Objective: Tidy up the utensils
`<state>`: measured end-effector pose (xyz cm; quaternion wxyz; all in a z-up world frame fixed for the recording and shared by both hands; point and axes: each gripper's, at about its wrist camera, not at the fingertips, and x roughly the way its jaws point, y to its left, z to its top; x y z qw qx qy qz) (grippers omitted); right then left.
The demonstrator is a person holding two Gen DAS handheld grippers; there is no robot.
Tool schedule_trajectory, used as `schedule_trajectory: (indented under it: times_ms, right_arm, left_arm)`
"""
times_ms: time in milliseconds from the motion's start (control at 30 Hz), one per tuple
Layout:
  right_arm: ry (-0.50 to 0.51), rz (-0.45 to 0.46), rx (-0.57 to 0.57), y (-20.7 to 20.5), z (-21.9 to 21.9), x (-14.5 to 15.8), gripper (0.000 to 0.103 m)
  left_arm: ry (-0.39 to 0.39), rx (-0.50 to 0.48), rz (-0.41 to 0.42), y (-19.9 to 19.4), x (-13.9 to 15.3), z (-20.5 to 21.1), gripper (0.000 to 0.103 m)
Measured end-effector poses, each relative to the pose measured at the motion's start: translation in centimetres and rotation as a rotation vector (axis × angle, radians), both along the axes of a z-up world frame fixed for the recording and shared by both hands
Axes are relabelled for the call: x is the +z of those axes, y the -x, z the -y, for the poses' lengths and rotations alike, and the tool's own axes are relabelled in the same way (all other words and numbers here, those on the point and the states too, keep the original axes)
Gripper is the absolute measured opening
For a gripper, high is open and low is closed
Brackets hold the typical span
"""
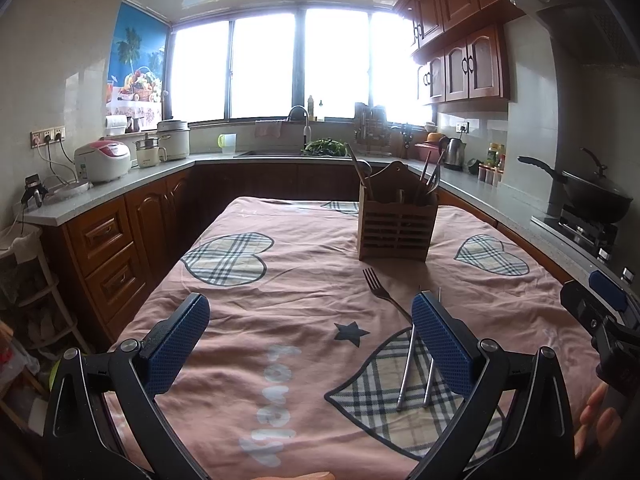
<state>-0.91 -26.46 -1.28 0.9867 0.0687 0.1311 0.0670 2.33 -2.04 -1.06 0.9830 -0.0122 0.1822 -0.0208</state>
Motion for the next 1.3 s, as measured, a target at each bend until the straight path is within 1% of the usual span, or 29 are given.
schedule_trajectory:
  times_ms: [333,667,1300]
  right_arm:
    - [0.001,0.006,0.001,0.1,0.1,0.3,0.103]
    - [-0.001,0.022,0.001,0.5,0.1,0.8,0.103]
    - [-0.006,0.020,0.005,0.5,0.1,1.0,0.103]
  left_arm:
    - [-0.008,0.002,-0.001,0.1,0.1,0.2,0.103]
    - [-0.025,0.007,0.018,0.3,0.1,0.3,0.103]
    - [-0.029,-0.007,0.011,-0.1,0.0,0.5,0.103]
